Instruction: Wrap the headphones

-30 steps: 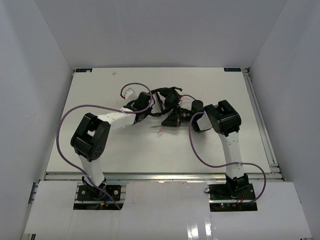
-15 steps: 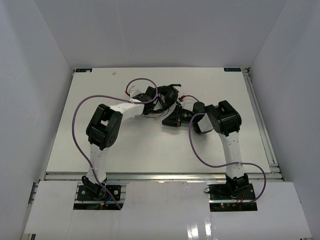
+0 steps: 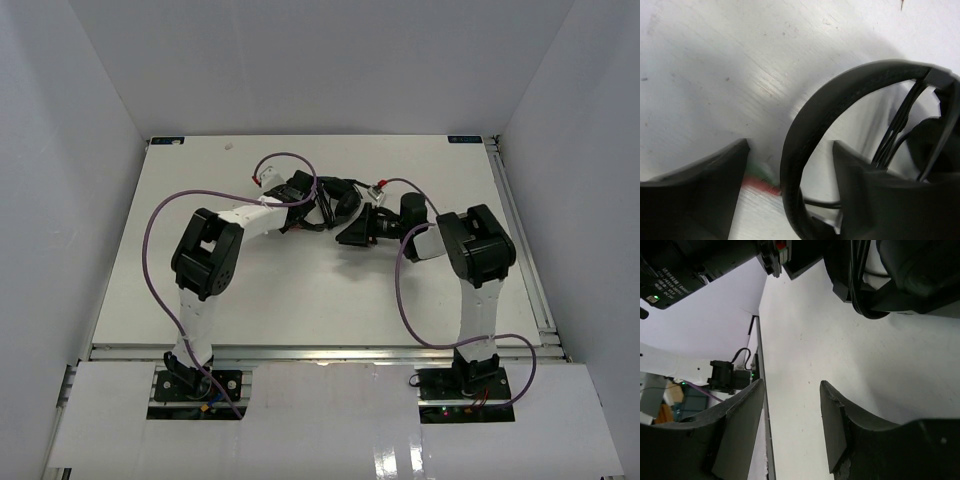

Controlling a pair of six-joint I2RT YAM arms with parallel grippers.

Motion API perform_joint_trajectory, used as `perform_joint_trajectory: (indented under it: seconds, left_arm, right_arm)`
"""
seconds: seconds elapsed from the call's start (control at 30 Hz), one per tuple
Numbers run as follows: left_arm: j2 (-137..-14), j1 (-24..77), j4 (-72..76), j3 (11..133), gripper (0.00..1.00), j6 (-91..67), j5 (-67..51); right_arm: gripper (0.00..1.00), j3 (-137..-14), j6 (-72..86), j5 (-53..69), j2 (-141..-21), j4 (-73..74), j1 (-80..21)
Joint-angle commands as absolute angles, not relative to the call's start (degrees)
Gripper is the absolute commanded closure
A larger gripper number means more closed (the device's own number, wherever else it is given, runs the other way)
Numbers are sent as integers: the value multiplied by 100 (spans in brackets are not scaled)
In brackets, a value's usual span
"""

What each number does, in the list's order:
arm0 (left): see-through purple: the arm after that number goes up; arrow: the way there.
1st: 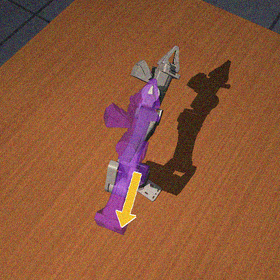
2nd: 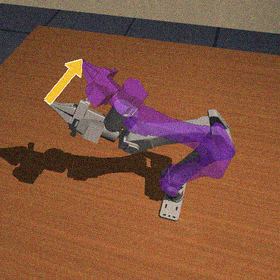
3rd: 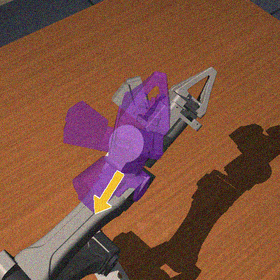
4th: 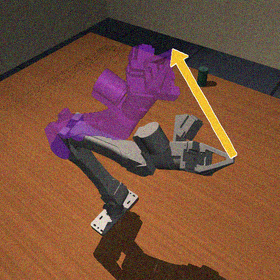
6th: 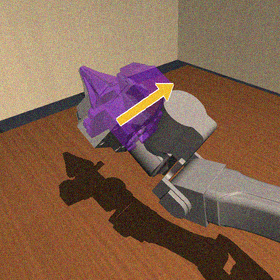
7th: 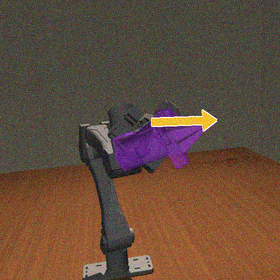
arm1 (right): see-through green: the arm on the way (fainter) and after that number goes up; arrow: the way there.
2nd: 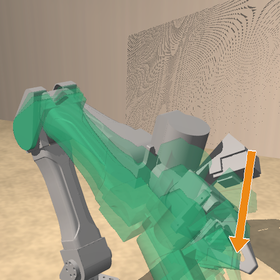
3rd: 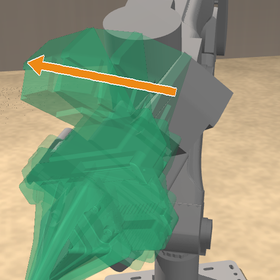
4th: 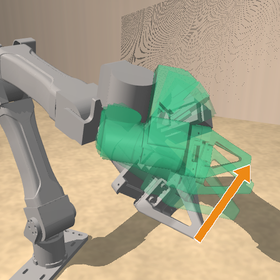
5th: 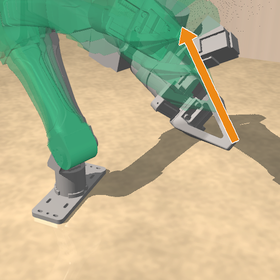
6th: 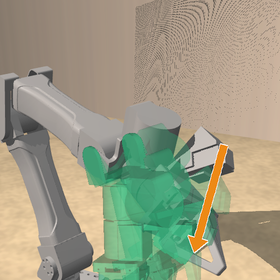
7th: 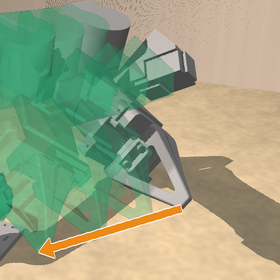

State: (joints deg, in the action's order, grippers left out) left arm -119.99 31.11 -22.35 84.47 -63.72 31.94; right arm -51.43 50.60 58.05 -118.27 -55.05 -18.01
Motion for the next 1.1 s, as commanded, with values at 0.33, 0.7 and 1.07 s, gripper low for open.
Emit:
perform_joint_trajectory:
  seconds: [0.33,0.7,1.07]
  left_arm:
    - [-9580,3050,-1656,7548,2,-2902,2470]
    - [-5410,3015,-802,4688,2,-297,-1435]
    - [-3592,3015,-546,3191,2,-181,-870]
  right_arm:
    - [8,-5539,-1460,3192,-8247,1264,-1538]
    - [10,-5030,-774,94,-5754,1067,-1020]
    - [10,-4235,-200,179,-4436,980,-96]
